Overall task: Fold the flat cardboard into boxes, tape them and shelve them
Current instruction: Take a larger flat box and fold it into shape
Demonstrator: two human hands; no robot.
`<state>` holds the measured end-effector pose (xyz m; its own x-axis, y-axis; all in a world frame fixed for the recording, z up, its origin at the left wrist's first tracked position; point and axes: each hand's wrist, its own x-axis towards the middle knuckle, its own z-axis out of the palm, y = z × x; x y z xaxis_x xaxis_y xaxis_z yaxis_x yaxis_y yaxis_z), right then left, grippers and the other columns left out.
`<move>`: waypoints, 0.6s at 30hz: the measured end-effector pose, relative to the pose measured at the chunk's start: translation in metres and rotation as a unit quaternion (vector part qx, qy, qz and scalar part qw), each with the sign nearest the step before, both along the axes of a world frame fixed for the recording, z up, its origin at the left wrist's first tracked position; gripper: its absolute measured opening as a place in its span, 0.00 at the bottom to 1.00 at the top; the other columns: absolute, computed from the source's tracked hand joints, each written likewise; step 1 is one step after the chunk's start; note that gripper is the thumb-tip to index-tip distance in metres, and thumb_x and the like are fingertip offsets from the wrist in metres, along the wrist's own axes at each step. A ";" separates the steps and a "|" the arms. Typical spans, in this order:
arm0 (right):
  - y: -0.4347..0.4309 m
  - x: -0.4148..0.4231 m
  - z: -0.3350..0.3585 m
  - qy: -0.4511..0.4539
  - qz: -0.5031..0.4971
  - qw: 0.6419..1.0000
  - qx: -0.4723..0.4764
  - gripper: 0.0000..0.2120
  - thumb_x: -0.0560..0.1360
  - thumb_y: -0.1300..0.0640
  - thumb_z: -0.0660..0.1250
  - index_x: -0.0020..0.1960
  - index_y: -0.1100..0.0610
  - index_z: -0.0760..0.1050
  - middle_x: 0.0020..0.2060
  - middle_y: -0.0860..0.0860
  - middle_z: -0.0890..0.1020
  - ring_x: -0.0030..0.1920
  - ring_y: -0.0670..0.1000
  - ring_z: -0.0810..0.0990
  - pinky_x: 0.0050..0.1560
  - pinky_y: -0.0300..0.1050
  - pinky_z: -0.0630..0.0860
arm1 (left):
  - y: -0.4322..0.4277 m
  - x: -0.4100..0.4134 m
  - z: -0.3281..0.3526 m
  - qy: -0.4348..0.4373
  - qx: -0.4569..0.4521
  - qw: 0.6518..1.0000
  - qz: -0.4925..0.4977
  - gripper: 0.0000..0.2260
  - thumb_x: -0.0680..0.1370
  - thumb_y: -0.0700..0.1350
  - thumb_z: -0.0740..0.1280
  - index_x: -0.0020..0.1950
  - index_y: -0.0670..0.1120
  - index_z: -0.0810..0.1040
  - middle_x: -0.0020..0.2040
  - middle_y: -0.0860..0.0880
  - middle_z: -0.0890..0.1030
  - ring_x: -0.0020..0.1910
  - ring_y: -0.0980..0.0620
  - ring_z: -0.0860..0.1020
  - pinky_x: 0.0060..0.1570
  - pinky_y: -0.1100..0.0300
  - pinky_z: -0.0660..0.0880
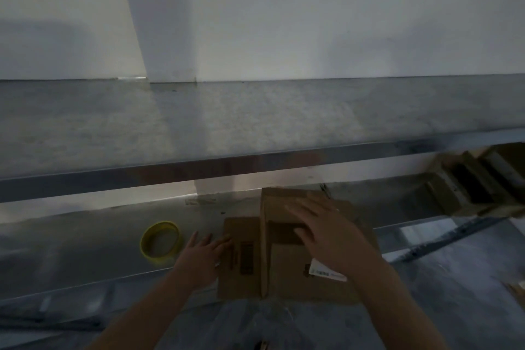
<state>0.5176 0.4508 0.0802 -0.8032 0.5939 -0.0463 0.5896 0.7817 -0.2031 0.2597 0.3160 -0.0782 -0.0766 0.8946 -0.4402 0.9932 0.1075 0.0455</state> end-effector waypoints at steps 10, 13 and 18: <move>0.008 0.115 -0.065 0.004 -0.118 0.992 -0.043 0.38 0.70 0.23 0.43 0.75 0.32 0.35 0.76 0.39 0.32 0.78 0.48 0.35 0.77 0.58 0.42 | 0.002 0.004 -0.005 0.026 0.003 0.999 0.035 0.28 0.81 0.59 0.50 0.78 0.59 0.43 0.79 0.60 0.46 0.78 0.47 0.50 0.74 0.43 0.42; 0.018 0.113 -0.073 0.025 -0.135 0.989 -0.059 0.42 0.68 0.21 0.47 0.76 0.34 0.36 0.77 0.41 0.33 0.78 0.50 0.37 0.77 0.59 0.53 | 0.001 0.005 -0.010 0.036 0.010 0.998 0.048 0.28 0.81 0.60 0.50 0.78 0.60 0.43 0.79 0.60 0.47 0.78 0.47 0.50 0.74 0.44 0.41; 0.024 0.106 -0.092 0.113 -0.139 0.966 -0.185 0.44 0.66 0.25 0.59 0.76 0.33 0.45 0.74 0.34 0.31 0.78 0.44 0.45 0.74 0.56 0.62 | 0.004 0.016 -0.003 0.041 0.000 0.996 0.080 0.29 0.80 0.61 0.52 0.79 0.55 0.48 0.80 0.55 0.48 0.78 0.48 0.47 0.75 0.49 0.43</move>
<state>0.6239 0.4752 -0.0114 -0.6290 0.7651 -0.1381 0.6744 0.4486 -0.5864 0.2762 0.3204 -0.0809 -0.2536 0.8681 -0.4266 0.9638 0.2643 -0.0351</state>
